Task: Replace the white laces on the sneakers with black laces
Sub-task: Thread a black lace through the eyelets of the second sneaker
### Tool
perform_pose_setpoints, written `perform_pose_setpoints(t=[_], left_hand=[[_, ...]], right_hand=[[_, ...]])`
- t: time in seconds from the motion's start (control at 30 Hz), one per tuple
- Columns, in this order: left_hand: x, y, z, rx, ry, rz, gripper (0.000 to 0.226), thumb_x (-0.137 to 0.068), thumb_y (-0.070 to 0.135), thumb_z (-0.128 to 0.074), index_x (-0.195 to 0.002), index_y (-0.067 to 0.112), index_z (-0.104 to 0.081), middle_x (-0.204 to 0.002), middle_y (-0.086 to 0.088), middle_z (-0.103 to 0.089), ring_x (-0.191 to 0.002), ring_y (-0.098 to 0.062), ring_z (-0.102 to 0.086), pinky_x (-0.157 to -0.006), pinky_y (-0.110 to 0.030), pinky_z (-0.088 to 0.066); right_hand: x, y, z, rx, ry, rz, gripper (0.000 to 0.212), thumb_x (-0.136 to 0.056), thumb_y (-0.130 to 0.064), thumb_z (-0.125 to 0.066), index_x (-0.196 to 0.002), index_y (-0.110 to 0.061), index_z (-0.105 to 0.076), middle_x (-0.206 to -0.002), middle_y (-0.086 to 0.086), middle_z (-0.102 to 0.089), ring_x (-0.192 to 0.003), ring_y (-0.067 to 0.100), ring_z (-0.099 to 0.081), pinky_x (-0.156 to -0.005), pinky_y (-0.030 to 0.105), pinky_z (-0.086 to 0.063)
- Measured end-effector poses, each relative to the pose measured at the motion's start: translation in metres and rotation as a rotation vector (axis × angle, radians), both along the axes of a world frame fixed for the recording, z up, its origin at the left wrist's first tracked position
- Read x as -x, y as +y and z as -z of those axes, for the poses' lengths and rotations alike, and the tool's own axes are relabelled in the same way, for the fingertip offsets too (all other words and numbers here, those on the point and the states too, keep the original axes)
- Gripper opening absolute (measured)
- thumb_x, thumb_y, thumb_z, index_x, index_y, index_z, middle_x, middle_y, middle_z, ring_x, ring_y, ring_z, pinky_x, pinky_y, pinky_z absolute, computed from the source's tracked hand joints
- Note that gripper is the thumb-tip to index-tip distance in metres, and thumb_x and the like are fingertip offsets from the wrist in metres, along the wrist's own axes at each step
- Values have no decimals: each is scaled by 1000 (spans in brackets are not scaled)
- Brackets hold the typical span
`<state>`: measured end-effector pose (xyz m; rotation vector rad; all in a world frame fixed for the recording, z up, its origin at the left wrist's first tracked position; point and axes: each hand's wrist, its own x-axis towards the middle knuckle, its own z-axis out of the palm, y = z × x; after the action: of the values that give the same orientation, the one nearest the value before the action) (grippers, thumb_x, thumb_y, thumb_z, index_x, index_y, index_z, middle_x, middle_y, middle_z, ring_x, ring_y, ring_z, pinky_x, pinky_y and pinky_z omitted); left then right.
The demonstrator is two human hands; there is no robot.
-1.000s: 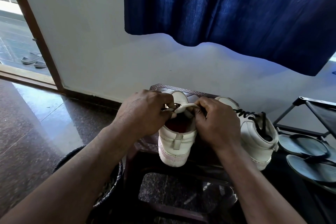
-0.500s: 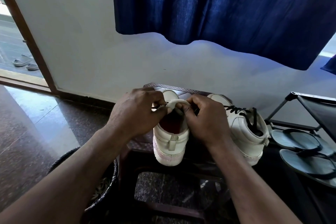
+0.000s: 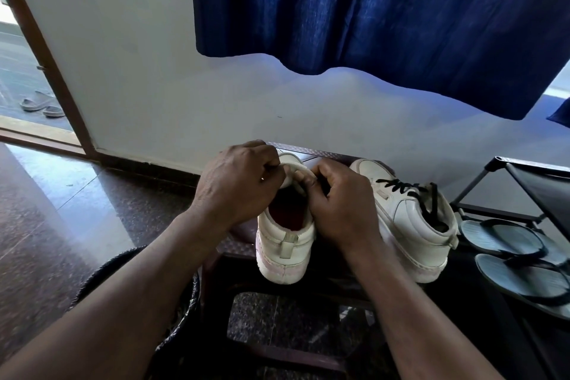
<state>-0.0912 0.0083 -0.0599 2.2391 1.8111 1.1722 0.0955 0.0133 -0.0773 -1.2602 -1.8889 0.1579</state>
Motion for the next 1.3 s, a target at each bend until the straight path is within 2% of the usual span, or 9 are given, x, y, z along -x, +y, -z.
perform_pose_setpoints(t=[0.23, 0.33, 0.4, 0.67, 0.8, 0.93, 1.03, 1.2, 1.3], left_hand=[[3, 15, 1, 350, -508, -28, 33, -79, 36, -82, -65, 11, -67, -56, 3, -56, -55, -13, -48, -57, -29, -38], [1, 18, 1, 489, -867, 50, 42, -76, 27, -87, -82, -9, -66, -69, -11, -58, -61, -18, -50, -57, -27, -40], [2, 17, 2, 534, -952, 64, 44, -80, 20, -85, -92, -16, -64, -73, -12, -57, -58, -18, -46, -47, -20, -35], [12, 10, 5, 642, -935, 120, 50, -85, 38, -84, -97, -7, -66, -73, -7, -52, -54, -16, -37, -47, -23, -26], [16, 6, 1, 735, -872, 151, 55, -88, 54, -77, -100, 1, -70, -73, -5, -52, -51, -14, -36, -42, -19, -22], [26, 0, -2, 850, -831, 175, 37, -100, 42, -66, -102, 6, -72, -68, 0, -54, -49, -9, -38, -37, -18, -21], [29, -2, 1, 879, -836, 207, 40, -102, 34, -64, -112, -4, -69, -81, -10, -57, -53, -11, -41, -40, -19, -23], [33, -4, 5, 880, -843, 231, 49, -100, 38, -64, -115, -8, -67, -88, -9, -63, -59, -13, -51, -50, -25, -34], [33, -5, 4, 871, -856, 241, 37, -102, 35, -61, -105, -1, -70, -81, -5, -65, -59, -14, -55, -54, -27, -40]], right_hand=[[0, 2, 1, 81, 59, -14, 31, -89, -52, -68, -87, -22, -68, -72, -6, -66, -66, 13, -60, -63, 39, -50], [-1, 1, 1, 96, 70, -18, 30, -89, -51, -72, -84, -22, -67, -68, -7, -64, -62, 11, -57, -59, 34, -47], [-1, 0, 0, 101, 76, -16, 30, -91, -48, -72, -81, -21, -66, -66, -7, -62, -60, 11, -55, -57, 33, -45], [1, 1, -7, 405, 424, -29, 26, -93, -34, -75, -72, -17, -75, -74, 0, -74, -77, 23, -67, -71, 32, -50], [-2, -1, -8, 390, 389, -42, 22, -90, -36, -79, -76, -19, -75, -75, -7, -75, -71, 7, -66, -65, 14, -46], [-11, 1, -10, 397, 344, -57, 26, -84, -42, -84, -79, -19, -72, -64, -12, -66, -58, 2, -54, -57, 13, -42], [-18, 2, -11, 444, 294, -64, 40, -87, -55, -75, -80, -17, -68, -63, -9, -61, -58, 3, -50, -57, 17, -42], [-25, 8, -6, 562, 362, -103, 63, -86, -63, -67, -76, -2, -60, -64, 9, -56, -64, 20, -50, -67, 48, -48], [-30, 10, -4, 597, 443, -139, 53, -95, -48, -70, -80, 2, -61, -63, 4, -55, -58, 11, -45, -63, 37, -38]])
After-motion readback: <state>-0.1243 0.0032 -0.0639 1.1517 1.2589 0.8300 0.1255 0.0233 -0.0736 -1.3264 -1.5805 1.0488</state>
